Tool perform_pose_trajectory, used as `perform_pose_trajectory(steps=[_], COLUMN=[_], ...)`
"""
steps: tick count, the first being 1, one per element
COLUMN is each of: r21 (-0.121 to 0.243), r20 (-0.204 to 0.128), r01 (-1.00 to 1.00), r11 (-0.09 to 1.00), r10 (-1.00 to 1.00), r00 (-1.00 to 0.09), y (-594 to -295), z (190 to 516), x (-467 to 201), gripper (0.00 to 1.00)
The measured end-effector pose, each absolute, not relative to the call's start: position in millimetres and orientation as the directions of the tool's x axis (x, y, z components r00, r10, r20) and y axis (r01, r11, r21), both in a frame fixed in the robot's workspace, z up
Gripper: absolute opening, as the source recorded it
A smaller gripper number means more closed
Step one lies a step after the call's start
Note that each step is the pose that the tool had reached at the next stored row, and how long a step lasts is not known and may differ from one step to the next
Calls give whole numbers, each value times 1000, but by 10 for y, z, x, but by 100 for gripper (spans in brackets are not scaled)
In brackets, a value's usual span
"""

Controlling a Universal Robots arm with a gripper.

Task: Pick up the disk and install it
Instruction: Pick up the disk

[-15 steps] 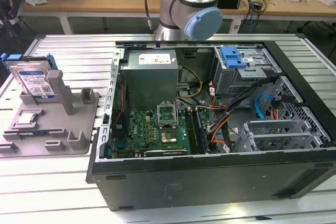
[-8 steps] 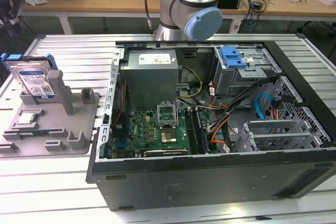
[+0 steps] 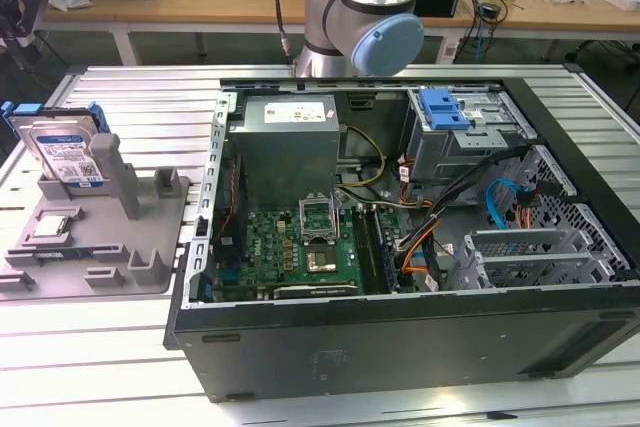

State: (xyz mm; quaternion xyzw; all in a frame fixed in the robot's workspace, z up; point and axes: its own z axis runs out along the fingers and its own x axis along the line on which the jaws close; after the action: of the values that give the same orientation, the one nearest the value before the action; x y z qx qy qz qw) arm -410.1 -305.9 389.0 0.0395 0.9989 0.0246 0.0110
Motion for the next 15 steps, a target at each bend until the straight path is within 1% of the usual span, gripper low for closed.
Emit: perform_pose_trajectory(steps=[4, 8, 12, 15], r21=[48, 48, 46, 45], r20=[4, 9, 10, 11], r01=[54, -26, -181, -268], r11=[997, 999, 982, 962], r10=[54, -26, -181, -269], r00=[-999, -1000, -983, -963], y=[-3058, -3059, -3059, -3059], z=[3889, 3890, 3890, 3889], x=[-4101, -4101, -4100, -4101], gripper=[11, 11, 11, 29])
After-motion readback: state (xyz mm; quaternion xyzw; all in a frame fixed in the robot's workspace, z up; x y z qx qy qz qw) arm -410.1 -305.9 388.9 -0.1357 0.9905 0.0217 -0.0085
